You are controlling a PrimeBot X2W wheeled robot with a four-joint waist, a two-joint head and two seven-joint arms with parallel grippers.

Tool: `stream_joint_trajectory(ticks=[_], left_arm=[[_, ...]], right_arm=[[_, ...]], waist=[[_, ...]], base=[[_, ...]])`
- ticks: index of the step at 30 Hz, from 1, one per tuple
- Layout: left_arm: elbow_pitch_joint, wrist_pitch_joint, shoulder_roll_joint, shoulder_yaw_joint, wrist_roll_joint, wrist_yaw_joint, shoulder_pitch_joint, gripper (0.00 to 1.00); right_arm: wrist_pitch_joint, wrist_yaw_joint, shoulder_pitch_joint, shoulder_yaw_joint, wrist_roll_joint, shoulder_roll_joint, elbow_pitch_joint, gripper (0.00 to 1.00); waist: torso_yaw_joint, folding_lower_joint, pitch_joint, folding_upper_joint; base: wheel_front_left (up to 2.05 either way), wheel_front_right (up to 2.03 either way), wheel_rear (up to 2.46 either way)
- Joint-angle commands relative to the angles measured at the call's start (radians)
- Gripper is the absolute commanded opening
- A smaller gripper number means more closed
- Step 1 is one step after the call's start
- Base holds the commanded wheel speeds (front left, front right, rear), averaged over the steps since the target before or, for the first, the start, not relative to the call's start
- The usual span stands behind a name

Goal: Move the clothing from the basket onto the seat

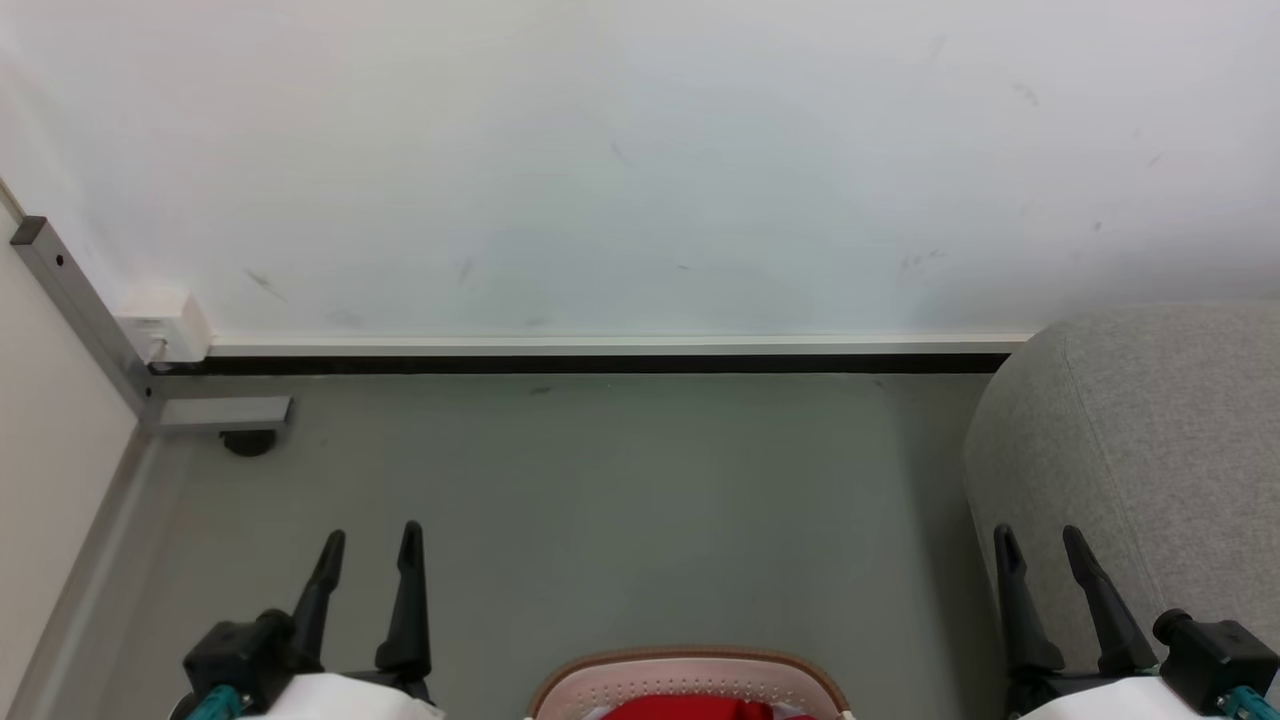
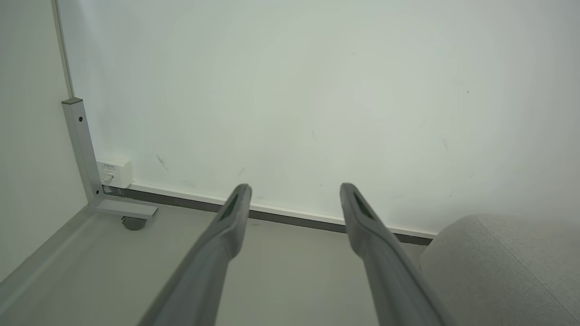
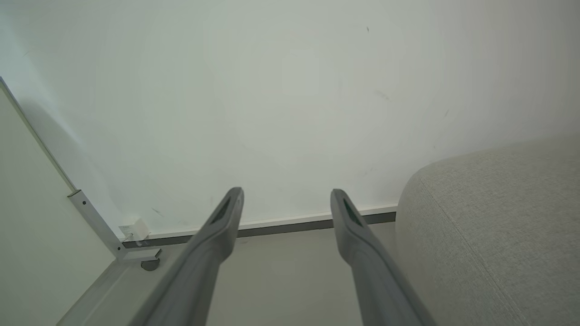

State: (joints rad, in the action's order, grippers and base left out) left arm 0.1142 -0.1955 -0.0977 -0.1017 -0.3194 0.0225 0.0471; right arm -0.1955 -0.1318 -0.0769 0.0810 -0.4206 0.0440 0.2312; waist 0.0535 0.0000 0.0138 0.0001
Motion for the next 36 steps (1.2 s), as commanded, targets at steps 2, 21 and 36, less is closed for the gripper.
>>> stream_joint_trajectory(ticks=[2, 21, 36], left_arm=[[-0.005, -0.012, 0.001, 0.004, 0.042, -0.008, -0.005, 1.0], [-0.009, -0.049, 0.021, 0.014, 0.188, -0.022, -0.003, 1.0], [-0.011, -0.07, 0.042, 0.055, 0.23, -0.051, -0.006, 1.0]], right_arm=[[-0.012, 0.002, -0.004, 0.002, 0.033, 0.009, -0.001, 1.0], [-0.049, 0.002, -0.006, 0.008, 0.124, 0.01, 0.004, 1.0], [-0.07, 0.002, -0.007, 0.01, 0.168, 0.01, 0.005, 1.0]], waist=[[0.002, 0.0, 0.002, -0.0001], [0.012, 0.0, 0.001, -0.0001], [0.02, 0.0, 0.001, -0.0001]], base=[[0.0, 0.0, 0.0], [0.0, 0.0, 0.0], [0.0, 0.0, 0.0]])
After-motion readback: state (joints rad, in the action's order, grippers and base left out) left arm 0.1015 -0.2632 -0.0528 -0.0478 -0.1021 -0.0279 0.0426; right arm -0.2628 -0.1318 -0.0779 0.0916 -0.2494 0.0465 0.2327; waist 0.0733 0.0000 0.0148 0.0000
